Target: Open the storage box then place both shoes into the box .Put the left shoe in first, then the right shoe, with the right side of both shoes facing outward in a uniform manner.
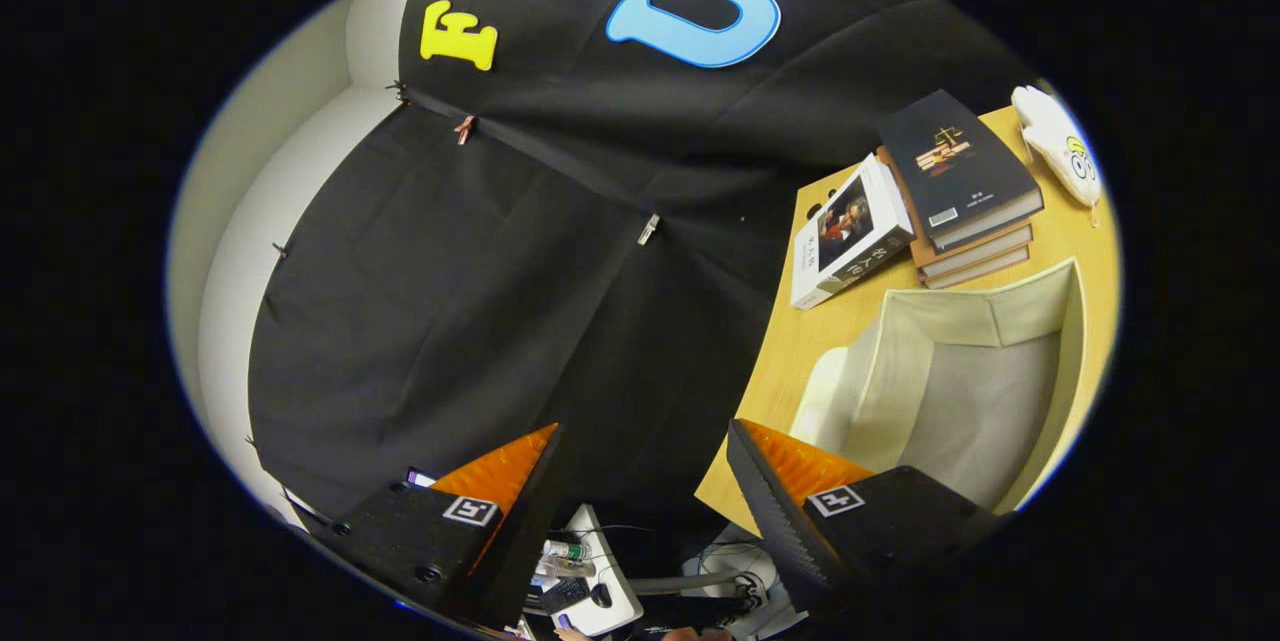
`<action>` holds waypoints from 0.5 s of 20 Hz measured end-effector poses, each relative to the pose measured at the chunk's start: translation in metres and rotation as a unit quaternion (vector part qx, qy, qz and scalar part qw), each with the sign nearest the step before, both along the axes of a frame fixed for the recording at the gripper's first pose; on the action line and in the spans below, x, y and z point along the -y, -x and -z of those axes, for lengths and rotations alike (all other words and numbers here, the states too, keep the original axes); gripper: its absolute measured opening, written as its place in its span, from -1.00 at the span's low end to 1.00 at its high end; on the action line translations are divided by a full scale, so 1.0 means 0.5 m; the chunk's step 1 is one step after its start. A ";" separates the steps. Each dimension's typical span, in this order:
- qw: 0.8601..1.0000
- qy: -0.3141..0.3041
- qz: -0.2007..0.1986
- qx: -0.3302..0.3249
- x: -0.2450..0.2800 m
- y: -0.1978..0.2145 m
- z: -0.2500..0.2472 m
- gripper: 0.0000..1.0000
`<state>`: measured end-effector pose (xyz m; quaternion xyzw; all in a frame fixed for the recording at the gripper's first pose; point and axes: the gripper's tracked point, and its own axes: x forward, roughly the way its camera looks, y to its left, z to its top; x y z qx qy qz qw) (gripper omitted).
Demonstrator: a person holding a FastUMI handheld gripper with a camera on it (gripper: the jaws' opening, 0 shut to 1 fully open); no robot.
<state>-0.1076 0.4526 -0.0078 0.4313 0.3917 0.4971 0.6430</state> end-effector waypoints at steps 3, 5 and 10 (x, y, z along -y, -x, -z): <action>1.000 0.005 0.020 0.018 0.044 -0.012 -0.005 0.92; 0.998 0.018 0.037 0.037 0.086 -0.019 -0.001 0.92; 0.990 0.071 0.093 0.076 0.223 -0.046 0.023 0.92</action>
